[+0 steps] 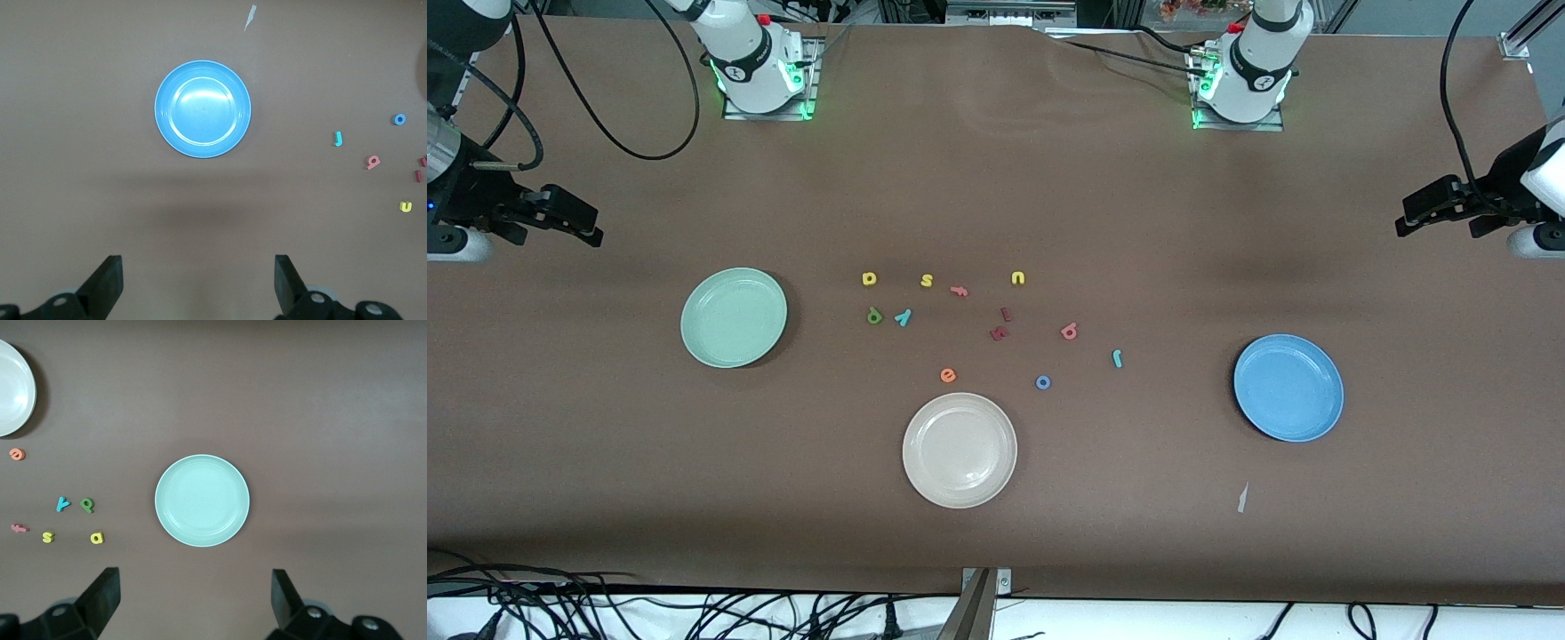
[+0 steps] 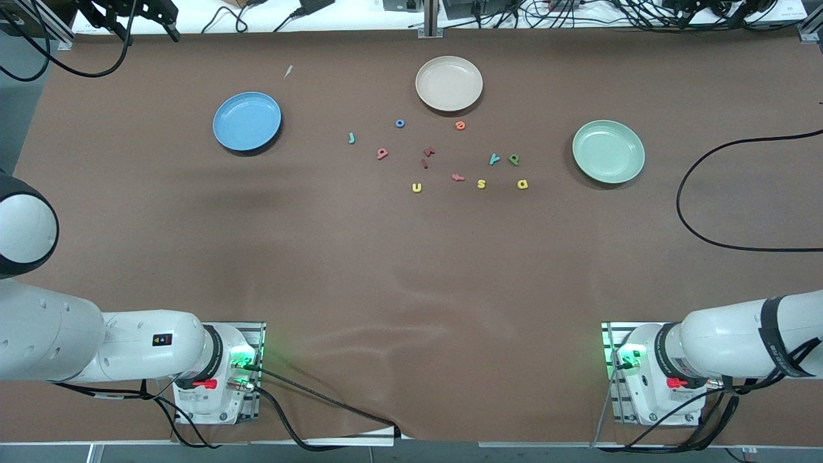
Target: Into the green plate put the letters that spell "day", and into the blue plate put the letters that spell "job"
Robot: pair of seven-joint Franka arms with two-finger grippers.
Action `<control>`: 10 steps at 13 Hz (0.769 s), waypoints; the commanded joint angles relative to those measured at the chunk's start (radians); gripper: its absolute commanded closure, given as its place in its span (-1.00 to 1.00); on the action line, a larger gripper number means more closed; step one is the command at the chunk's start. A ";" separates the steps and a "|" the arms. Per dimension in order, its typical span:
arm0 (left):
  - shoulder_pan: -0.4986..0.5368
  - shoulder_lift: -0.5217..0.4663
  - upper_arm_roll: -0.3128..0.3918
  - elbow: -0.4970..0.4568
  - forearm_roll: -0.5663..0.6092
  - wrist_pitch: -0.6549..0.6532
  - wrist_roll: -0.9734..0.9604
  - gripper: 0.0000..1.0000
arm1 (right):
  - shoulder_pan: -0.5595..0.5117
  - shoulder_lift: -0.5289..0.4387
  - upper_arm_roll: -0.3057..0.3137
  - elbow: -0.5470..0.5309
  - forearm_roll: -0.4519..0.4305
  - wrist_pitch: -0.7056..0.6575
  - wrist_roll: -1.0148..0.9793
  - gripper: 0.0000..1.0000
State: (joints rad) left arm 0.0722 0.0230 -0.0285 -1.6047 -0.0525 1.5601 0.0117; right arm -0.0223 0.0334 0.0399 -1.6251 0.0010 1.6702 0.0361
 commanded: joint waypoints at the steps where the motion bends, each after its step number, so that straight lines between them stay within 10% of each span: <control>1: 0.006 -0.006 -0.005 -0.004 -0.018 -0.008 -0.002 -1.00 | -0.002 -0.010 0.002 -0.013 -0.010 0.006 -0.005 -1.00; 10: 0.006 -0.006 -0.005 -0.008 -0.018 -0.009 0.004 -1.00 | -0.002 -0.013 0.005 -0.015 -0.013 -0.001 -0.005 -1.00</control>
State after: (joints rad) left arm 0.0722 0.0230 -0.0290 -1.6064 -0.0525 1.5583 0.0117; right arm -0.0223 0.0335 0.0398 -1.6252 0.0010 1.6698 0.0361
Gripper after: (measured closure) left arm 0.000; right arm 0.000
